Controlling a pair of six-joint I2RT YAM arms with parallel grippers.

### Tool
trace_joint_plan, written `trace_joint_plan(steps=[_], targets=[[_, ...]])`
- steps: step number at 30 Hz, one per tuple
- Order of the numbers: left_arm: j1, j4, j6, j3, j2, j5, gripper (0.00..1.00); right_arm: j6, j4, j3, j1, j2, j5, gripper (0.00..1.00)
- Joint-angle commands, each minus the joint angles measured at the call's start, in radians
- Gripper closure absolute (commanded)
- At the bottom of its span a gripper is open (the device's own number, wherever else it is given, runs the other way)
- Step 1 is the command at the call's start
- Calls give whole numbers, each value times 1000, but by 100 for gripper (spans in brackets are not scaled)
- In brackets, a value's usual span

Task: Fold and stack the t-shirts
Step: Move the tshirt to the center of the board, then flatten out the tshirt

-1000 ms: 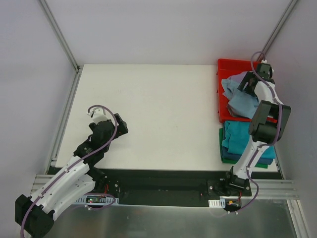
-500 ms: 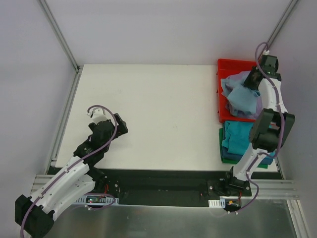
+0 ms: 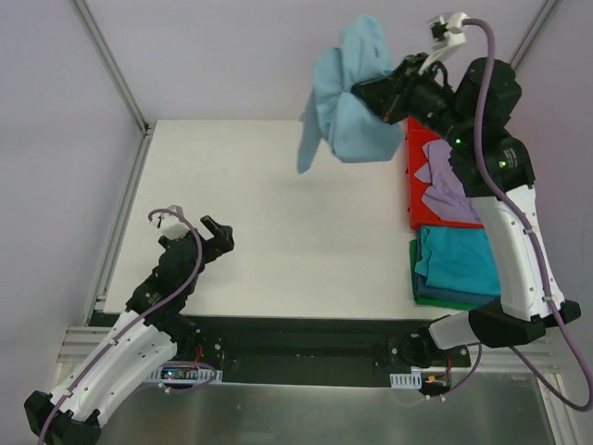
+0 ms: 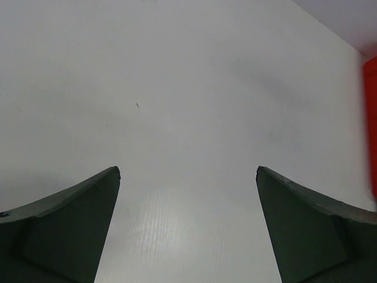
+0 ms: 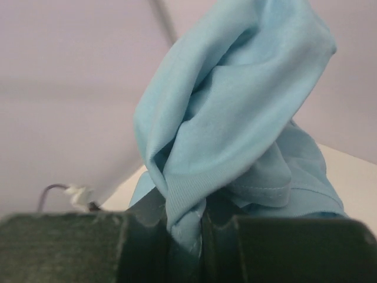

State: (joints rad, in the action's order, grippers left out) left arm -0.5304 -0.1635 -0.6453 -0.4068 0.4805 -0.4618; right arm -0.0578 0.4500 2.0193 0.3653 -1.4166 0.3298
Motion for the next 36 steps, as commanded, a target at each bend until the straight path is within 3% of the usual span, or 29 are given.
trace_joint_plan(steps=[1,5,8,9,12,15,19,22,27,31,36], targets=[[-6,5,-37,13,-58,-14,1,-42,-48,97,210,-94,37,99],[-6,-24,-76,25,-134,-53,1,-155,-70,30,288,-143,-69,99],[-6,-99,-144,19,-180,-121,1,-191,-73,-170,284,-137,-272,98],[-6,-134,-168,10,-192,-139,1,-212,-80,-264,271,-137,-323,91],[-6,-205,-240,3,-230,-195,1,-276,-93,-488,210,-156,-391,38],[-6,-232,-284,5,-244,-207,1,-266,-87,-626,173,-166,-402,1],[-6,-238,-300,-1,-198,-108,1,-168,-135,-796,201,-41,-552,4],[-6,-237,-288,-16,-105,13,1,-148,-265,-1012,218,127,-597,4],[-6,-238,-261,-47,82,115,1,-100,-519,-1243,251,314,-283,4],[-6,-243,-287,-61,176,89,1,24,-478,-1191,449,253,-161,4],[24,-266,-284,-64,168,58,1,234,-488,-1069,716,-2,-42,4]])
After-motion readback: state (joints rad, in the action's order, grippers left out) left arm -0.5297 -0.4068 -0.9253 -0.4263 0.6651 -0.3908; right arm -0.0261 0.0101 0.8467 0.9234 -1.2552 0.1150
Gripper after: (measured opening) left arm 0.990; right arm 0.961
